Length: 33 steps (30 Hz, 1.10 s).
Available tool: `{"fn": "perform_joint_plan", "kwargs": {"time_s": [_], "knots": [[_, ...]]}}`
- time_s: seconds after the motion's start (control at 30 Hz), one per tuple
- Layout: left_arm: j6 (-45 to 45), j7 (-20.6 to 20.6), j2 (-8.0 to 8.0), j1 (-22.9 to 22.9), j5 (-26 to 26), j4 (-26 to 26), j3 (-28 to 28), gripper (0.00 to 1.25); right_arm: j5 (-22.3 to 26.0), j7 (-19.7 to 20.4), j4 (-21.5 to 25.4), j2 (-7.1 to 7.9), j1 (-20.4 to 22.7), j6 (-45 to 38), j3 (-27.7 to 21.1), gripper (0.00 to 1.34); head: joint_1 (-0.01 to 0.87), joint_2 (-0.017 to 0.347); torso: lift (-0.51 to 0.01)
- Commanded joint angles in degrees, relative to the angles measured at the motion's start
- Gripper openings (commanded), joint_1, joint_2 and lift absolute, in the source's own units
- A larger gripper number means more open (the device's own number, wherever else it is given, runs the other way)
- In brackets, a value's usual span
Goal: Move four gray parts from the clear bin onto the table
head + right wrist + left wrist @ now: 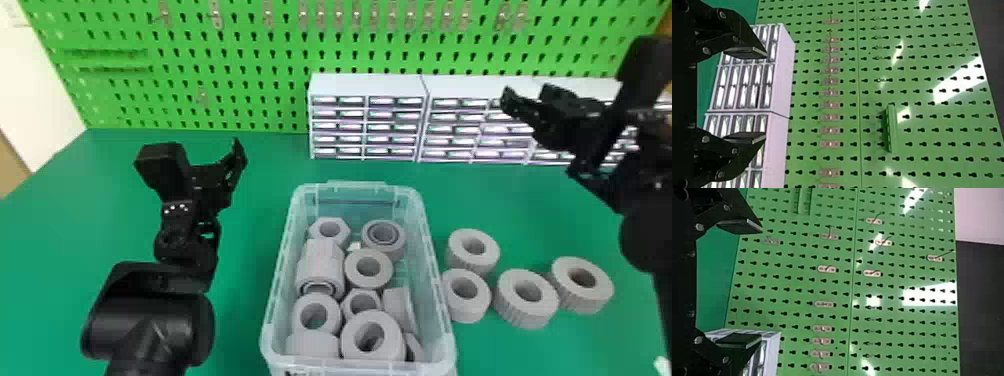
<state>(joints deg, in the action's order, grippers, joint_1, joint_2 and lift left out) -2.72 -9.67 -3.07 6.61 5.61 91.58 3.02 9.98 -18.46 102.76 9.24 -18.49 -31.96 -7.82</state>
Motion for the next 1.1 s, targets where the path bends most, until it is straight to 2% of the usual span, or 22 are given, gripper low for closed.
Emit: {"fn": "perform_joint_plan", "kwargs": {"time_s": [0.0, 0.53, 0.83, 1.07], "knots": [[-0.4, 0.0, 0.00, 0.2, 0.3, 0.0, 0.1, 0.95, -1.6, 0.3, 1.1, -0.46, 2.7, 2.2, -0.4, 0.81, 0.693, 0.072, -0.052], [-1.2, 0.1, 0.00, 0.2, 0.6, 0.0, -0.3, 0.95, -7.3, 1.4, 1.7, -3.36, 10.0, 8.8, -2.4, 0.81, 0.693, 0.072, -0.052], [-1.2, 0.1, 0.00, 0.2, 0.6, 0.0, 0.1, 0.95, -8.4, 3.2, -0.2, -2.83, 10.5, 12.3, 0.4, 0.81, 0.693, 0.072, -0.052], [-1.2, 0.1, 0.35, -0.3, 0.6, 0.0, 0.6, 0.95, -8.6, 4.4, -0.3, -2.92, 13.2, 14.6, -0.6, 0.81, 0.693, 0.072, -0.052]]}}
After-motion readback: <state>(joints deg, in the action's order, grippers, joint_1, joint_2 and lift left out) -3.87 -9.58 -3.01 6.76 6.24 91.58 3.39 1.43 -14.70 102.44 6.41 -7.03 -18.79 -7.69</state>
